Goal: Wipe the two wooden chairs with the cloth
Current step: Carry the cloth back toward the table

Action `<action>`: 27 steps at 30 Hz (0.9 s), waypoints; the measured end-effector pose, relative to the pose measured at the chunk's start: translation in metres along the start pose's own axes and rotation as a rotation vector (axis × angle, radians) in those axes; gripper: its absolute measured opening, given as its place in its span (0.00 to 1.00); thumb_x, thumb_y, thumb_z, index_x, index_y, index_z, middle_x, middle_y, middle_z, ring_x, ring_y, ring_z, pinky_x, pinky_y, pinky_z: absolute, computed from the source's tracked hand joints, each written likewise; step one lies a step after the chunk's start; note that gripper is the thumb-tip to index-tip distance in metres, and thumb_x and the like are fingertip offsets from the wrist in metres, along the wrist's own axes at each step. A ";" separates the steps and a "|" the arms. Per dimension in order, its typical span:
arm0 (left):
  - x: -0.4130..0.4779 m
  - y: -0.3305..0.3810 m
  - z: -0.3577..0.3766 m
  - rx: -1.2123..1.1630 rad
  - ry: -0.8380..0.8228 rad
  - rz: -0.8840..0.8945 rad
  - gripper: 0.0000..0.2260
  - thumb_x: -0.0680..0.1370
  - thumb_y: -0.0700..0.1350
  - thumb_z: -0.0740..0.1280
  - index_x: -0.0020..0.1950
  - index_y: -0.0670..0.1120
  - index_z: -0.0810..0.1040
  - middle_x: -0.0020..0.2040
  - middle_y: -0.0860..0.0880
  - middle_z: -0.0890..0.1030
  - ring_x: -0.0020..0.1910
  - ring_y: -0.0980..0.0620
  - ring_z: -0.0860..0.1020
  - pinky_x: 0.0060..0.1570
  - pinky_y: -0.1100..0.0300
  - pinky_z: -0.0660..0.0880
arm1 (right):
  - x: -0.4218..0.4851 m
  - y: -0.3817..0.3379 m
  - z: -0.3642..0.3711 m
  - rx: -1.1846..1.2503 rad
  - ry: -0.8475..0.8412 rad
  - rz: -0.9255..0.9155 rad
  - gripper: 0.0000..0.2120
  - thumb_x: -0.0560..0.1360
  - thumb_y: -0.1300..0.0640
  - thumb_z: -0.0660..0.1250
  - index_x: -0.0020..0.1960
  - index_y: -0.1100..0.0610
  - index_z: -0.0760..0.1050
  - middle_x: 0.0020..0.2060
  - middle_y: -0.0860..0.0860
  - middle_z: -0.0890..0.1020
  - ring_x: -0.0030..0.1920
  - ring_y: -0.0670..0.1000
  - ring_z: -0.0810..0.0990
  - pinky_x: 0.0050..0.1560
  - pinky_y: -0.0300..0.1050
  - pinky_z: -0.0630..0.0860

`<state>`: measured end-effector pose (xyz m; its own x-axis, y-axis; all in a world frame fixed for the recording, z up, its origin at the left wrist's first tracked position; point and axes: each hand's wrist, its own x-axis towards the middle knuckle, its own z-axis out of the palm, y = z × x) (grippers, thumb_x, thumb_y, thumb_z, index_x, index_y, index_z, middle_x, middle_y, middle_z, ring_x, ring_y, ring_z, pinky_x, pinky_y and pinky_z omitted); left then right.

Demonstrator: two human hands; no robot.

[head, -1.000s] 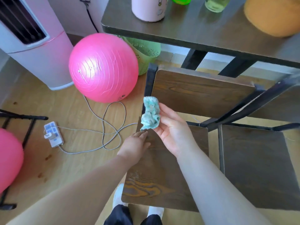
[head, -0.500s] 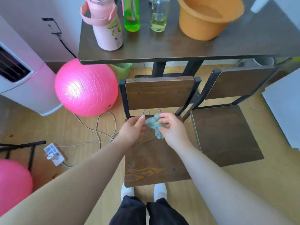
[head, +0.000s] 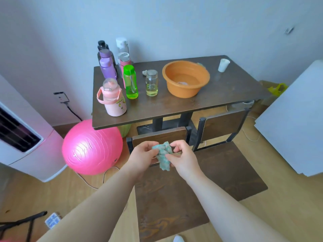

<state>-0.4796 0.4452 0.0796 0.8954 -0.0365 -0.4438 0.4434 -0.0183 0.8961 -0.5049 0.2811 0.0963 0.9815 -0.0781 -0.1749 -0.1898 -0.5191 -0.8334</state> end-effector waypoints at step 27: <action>0.004 0.086 -0.038 -0.447 -0.111 0.051 0.11 0.82 0.34 0.60 0.62 0.37 0.78 0.57 0.36 0.82 0.55 0.40 0.81 0.54 0.47 0.79 | 0.031 -0.088 -0.025 0.902 -0.320 0.314 0.16 0.76 0.55 0.72 0.62 0.58 0.77 0.56 0.57 0.84 0.57 0.56 0.84 0.57 0.53 0.80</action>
<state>-0.4365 0.4818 0.1549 0.9174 -0.1330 -0.3751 0.3951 0.4181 0.8180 -0.4567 0.3031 0.1770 0.8556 0.2001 -0.4774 -0.5176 0.3341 -0.7877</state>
